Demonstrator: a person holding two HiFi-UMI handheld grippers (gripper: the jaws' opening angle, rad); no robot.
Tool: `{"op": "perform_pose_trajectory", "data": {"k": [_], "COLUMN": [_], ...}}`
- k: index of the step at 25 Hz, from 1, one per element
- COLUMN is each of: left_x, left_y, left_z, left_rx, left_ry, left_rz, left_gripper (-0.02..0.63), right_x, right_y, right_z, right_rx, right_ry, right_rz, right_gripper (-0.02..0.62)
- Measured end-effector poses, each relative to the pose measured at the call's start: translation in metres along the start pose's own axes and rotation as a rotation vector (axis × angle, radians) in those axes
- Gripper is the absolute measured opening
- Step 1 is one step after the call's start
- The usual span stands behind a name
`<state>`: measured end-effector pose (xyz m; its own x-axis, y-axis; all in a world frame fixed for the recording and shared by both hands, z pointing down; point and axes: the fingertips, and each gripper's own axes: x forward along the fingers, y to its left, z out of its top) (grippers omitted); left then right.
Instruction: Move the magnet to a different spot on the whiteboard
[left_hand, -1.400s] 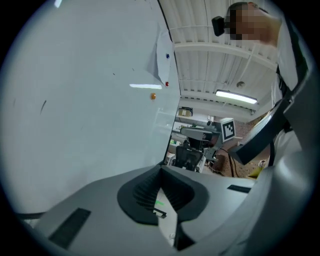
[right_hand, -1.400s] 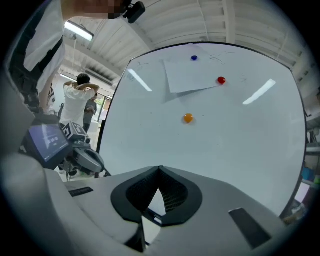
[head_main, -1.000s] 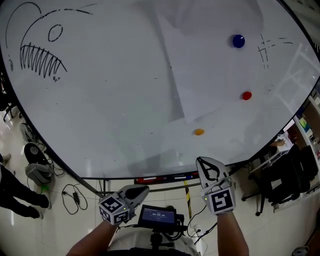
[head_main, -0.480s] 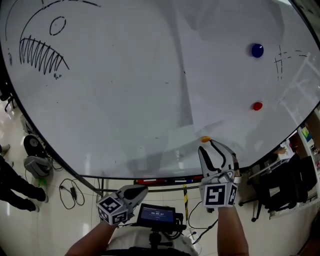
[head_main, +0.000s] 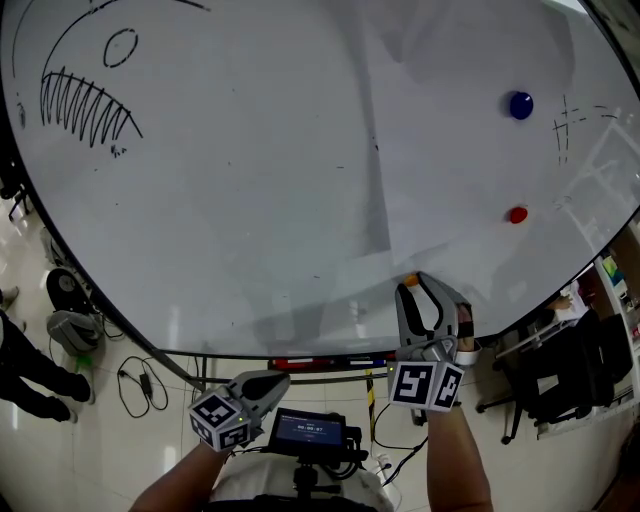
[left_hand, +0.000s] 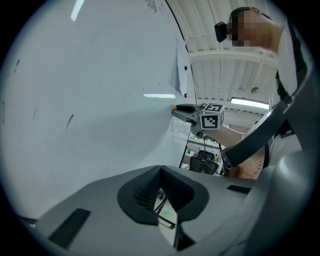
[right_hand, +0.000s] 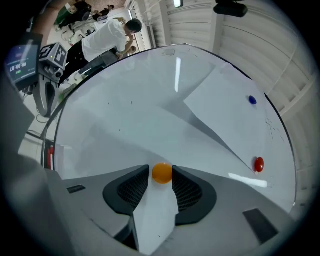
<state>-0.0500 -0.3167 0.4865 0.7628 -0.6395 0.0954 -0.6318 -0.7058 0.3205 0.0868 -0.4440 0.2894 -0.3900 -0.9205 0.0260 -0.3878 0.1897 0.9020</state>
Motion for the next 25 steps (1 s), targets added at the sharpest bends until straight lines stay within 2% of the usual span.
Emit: {"op": "perform_pose_trajectory", "data": {"k": [3,7,10,18,25], "left_x": [-0.001,-0.004,-0.009,-0.038,-0.062], "left_y": [0.000,0.000,0.001,0.003,-0.003], "left_z": [-0.001,0.001,0.003,0.001,-0.006], "left_rx": [-0.002,0.001,0.006,0.017,0.023], "left_ry": [0.002,0.001,0.000,-0.004,-0.015], "left_rz": [0.000,0.001,0.005,0.035,0.042], "left_gripper": [0.032,0.032,0.032,0.032,0.032], "right_x": [0.001,0.000,0.000,-0.015,-0.039], "right_y": [0.003,0.002,0.000,0.004,0.015], "right_z": [0.001,0.000,0.000,0.015,0.013], "right_rx": [-0.012,0.016,0.073,0.372,0.768], "right_ry": [0.014,0.019,0.015,-0.037,-0.130], "right_rz": [-0.001,0.005,0.019,0.050,0.108], "right_gripper": [0.129,0.137,0.135,0.137,0.137]}}
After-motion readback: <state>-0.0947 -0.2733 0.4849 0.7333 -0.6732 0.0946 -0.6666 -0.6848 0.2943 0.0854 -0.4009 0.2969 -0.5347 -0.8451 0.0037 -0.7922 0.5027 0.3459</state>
